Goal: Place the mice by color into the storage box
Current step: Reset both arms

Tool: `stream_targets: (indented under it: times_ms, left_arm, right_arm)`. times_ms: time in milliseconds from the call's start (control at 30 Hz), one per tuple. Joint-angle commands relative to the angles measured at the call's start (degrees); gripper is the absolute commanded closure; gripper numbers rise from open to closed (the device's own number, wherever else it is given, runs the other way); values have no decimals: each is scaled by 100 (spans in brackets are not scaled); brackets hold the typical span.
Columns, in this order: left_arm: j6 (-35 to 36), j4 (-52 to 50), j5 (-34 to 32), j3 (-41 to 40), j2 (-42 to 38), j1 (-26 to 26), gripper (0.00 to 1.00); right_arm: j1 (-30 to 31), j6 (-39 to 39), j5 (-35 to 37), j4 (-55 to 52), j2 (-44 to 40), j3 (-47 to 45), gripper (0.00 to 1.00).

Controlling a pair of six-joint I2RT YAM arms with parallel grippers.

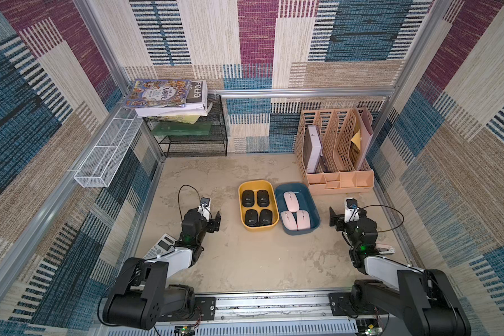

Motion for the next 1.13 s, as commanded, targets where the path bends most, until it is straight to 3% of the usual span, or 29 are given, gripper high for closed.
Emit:
stream_targets:
  times_ms: [0, 133, 200, 233, 300, 333, 1100]
  left_arm:
    - [-66, 447, 308, 184, 117, 300, 8]
    - [-336, 1007, 367, 286, 853, 559, 9]
    - [-533, 73, 275, 731, 801, 674, 10]
    - [-615, 214, 252, 790, 938, 746, 9]
    - [-827, -432, 230, 1101, 958, 871, 7]
    - [-883, -348, 336, 1133, 1028, 952, 0]
    - [-903, -388, 416, 1126, 997, 986, 0]
  right_arm:
    - [-50, 10, -54, 872, 487, 235, 4]
    - [-55, 1, 43, 1530, 1457, 366, 4]
    - [-153, 125, -33, 901, 1414, 616, 4]
    - [-208, 165, -80, 904, 1511, 704, 4]
    - [-322, 320, -140, 456, 1536, 933, 4]
    - [-352, 301, -208, 683, 1570, 858, 4]
    - [-334, 321, -178, 591, 1531, 877, 4]
